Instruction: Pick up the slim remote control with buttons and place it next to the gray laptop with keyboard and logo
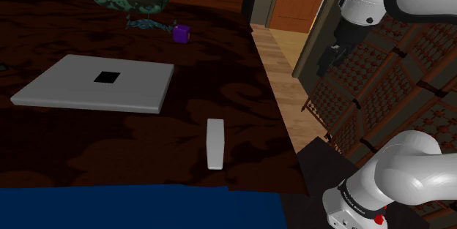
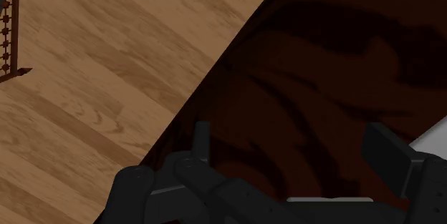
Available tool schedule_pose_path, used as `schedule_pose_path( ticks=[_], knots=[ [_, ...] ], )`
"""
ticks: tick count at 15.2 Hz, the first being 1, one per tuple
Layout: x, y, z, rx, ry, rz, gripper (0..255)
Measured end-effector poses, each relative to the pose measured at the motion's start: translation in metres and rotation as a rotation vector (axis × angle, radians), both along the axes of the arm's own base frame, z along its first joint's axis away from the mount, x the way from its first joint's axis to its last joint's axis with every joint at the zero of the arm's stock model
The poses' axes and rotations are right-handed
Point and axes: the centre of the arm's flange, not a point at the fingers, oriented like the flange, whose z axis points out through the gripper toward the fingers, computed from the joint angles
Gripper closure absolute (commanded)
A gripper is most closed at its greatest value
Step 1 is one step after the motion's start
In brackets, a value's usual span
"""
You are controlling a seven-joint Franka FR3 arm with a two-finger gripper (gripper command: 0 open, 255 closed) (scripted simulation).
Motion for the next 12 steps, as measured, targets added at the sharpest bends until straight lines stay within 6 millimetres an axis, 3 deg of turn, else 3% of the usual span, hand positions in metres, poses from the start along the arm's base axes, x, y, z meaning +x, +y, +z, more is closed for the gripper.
schedule_pose_path(
  ticks=[4,12],
  knots=[
    [0.001,0.020,-0.017,0.008,0.000,-0.038,0],
    [0.019,0.098,-0.080,0.043,-0.002,-0.187,0]
  ],
)
